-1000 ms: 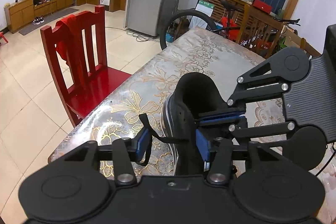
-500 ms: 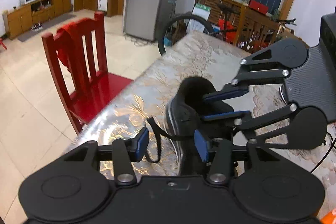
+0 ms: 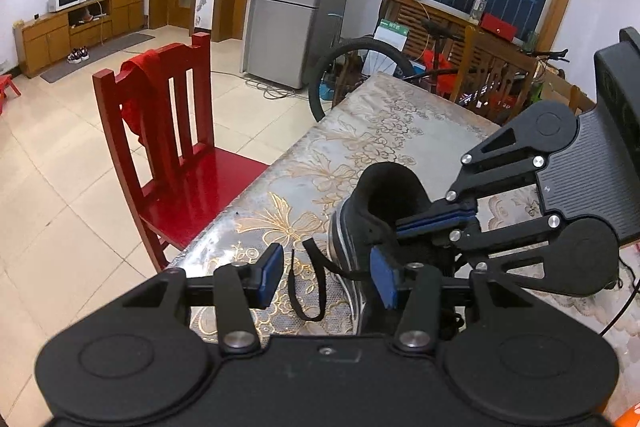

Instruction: Lace up shoes with both hands

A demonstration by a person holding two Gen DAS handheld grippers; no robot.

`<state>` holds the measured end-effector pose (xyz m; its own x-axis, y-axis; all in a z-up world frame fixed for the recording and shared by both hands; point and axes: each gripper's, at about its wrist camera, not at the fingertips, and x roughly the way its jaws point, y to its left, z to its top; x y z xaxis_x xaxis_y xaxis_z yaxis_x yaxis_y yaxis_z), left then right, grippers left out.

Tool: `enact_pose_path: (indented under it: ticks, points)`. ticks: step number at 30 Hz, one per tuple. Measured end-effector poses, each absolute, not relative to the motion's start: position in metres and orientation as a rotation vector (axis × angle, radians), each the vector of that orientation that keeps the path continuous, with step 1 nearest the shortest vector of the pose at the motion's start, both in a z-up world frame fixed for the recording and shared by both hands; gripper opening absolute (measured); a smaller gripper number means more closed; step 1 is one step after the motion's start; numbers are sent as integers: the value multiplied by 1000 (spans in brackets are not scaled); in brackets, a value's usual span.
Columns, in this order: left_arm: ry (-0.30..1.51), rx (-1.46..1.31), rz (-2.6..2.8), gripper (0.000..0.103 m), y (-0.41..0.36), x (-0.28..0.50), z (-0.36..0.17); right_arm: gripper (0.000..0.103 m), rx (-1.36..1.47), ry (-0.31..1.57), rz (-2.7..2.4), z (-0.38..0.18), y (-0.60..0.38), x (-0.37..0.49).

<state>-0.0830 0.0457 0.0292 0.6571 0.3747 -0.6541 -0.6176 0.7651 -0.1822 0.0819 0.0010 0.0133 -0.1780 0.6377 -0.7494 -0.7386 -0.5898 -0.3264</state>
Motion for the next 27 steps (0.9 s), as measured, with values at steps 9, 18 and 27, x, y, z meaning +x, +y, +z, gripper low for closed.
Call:
enact_pose_path:
  ticks: [9, 18, 27]
  points:
    - [678, -438, 555, 46, 47, -82, 14, 15, -1128, 138, 1858, 38, 4, 85]
    - [710, -431, 523, 50, 39, -80, -3, 14, -1524, -25, 1919, 10, 37, 40]
    - [778, -337, 495, 52, 39, -59, -19, 0, -566, 635, 1932, 80, 52, 110]
